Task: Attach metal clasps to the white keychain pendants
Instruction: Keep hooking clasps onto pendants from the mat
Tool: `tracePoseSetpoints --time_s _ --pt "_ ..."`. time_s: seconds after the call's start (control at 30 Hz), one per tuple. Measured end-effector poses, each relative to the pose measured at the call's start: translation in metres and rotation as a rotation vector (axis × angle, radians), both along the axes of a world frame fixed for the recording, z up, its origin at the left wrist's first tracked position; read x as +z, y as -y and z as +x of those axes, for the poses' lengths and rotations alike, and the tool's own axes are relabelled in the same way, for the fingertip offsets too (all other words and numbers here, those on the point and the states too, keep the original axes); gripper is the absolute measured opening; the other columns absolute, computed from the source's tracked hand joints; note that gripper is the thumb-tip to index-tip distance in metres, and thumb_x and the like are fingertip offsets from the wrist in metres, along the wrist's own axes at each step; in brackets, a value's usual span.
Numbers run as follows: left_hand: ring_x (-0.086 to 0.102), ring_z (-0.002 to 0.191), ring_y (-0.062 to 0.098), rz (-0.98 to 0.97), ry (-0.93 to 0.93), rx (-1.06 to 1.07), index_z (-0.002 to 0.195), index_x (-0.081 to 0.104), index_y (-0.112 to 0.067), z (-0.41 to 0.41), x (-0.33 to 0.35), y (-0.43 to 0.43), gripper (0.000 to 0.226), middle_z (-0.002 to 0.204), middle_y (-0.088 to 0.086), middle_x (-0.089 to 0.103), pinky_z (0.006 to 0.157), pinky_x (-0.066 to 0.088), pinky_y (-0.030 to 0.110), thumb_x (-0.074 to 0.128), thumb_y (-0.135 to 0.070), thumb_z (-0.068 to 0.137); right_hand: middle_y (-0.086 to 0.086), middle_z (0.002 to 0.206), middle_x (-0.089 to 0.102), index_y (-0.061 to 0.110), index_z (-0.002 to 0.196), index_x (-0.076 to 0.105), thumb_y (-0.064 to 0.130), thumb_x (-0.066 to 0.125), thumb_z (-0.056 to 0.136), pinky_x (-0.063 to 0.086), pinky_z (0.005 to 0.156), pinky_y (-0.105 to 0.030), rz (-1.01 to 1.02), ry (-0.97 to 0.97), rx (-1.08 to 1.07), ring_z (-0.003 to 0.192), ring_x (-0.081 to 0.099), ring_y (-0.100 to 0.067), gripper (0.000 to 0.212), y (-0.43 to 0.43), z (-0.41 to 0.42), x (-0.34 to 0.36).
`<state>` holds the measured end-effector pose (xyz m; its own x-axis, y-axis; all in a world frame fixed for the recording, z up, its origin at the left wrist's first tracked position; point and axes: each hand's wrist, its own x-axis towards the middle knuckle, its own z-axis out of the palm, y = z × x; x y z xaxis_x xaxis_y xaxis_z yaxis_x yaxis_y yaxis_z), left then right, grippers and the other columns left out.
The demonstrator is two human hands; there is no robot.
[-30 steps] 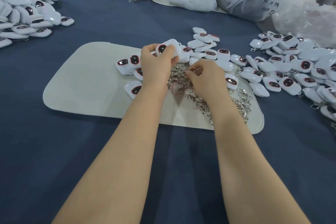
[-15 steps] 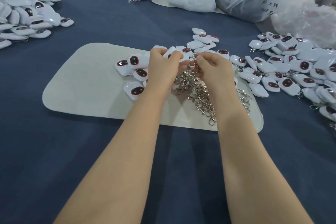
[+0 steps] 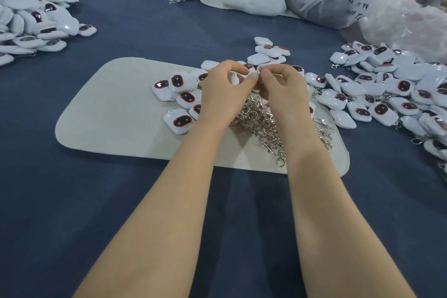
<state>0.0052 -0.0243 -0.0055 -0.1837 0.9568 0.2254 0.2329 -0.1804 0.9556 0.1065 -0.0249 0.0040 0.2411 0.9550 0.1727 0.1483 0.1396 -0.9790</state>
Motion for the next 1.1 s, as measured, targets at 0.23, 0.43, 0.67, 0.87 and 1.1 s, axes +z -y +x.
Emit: tracePoseSetpoints --time_s 0.23,0.43,0.67,0.87,1.1 --pt "0.040 0.051 -0.004 -0.019 -0.040 -0.050 0.074 0.062 -0.020 0.0029 -0.0011 0.0001 0.013 0.053 -0.017 0.043 0.050 0.028 0.010 0.069 -0.025 0.084 0.007 0.076 0.072 0.018 0.084 0.051 0.011 0.047 0.096 0.052 0.076 -0.021 0.050 -0.215 -0.049 0.078 0.068 -0.006 0.015 0.0015 -0.0033 0.0014" --pt "0.043 0.049 -0.010 -0.031 -0.010 -0.056 0.073 0.065 -0.022 0.0027 -0.0003 -0.0009 0.012 0.044 -0.025 0.048 0.050 0.029 0.009 0.066 -0.021 0.086 0.012 0.075 0.072 0.017 0.086 0.051 0.012 0.048 0.096 0.044 0.063 -0.007 0.053 -0.189 0.004 0.073 0.066 0.004 0.011 0.0016 -0.0085 -0.0002" --pt "0.046 0.068 0.005 -0.081 0.071 -0.063 0.074 0.065 -0.022 0.0035 0.0014 0.0004 0.012 0.075 -0.003 0.062 0.063 0.036 0.019 0.064 -0.019 0.085 -0.009 0.096 0.072 0.015 0.086 0.054 0.011 0.050 0.095 0.051 0.086 -0.035 -0.006 -0.177 0.006 0.094 0.068 -0.023 0.010 -0.0028 -0.0096 -0.0045" --pt "0.050 0.076 0.012 -0.140 0.175 -0.037 0.075 0.064 -0.022 0.0023 0.0062 0.0036 0.015 0.095 0.009 0.068 0.075 0.044 0.028 0.060 -0.015 0.088 0.002 0.076 0.062 0.015 0.080 0.055 0.009 0.051 0.095 0.052 0.073 -0.028 0.000 -0.223 -0.007 0.070 0.060 -0.009 0.016 -0.0013 -0.0089 -0.0009" --pt "0.050 0.073 0.010 -0.155 0.192 -0.058 0.076 0.062 -0.028 0.0019 0.0062 0.0052 0.013 0.093 0.004 0.067 0.072 0.041 0.025 0.063 -0.021 0.087 0.005 0.076 0.063 0.020 0.079 0.057 0.010 0.056 0.091 0.052 0.070 -0.027 0.036 -0.088 -0.093 0.070 0.060 -0.009 0.016 -0.0009 -0.0055 -0.0036"
